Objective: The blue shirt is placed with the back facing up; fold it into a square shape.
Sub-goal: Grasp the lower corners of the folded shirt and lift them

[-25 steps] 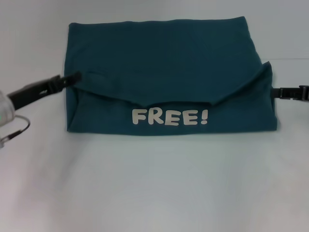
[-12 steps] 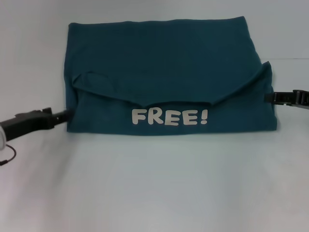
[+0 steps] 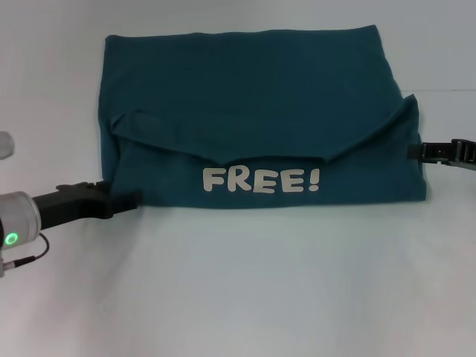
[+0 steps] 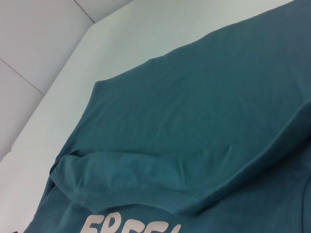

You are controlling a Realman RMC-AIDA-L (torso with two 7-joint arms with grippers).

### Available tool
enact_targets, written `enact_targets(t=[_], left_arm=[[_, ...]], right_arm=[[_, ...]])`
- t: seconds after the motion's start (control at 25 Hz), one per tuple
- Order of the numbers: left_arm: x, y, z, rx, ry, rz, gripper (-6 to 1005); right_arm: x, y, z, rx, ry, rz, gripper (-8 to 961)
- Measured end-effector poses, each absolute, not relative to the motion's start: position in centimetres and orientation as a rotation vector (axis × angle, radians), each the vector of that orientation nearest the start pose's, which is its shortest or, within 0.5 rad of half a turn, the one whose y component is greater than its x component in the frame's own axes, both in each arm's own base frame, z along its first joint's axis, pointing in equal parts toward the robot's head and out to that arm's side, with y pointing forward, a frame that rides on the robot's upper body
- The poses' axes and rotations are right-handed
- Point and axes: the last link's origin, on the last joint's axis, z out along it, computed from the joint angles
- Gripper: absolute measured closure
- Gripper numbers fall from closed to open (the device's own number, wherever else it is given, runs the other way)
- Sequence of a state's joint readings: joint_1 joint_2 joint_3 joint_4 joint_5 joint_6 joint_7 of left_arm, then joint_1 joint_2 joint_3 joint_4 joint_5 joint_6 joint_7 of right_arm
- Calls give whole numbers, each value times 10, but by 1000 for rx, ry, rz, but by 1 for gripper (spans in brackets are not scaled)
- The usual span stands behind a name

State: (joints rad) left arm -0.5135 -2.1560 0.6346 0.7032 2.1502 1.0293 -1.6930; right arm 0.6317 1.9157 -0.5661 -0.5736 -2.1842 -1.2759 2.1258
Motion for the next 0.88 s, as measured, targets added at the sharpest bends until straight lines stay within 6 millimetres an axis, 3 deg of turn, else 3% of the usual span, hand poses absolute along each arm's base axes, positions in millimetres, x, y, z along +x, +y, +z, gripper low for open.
enact_targets(t=[0.88], left_arm=[[-316,370,-14,-2216,-1042,-316,230]], right_arm=[[319,385,67,-2118,1538,544,489]])
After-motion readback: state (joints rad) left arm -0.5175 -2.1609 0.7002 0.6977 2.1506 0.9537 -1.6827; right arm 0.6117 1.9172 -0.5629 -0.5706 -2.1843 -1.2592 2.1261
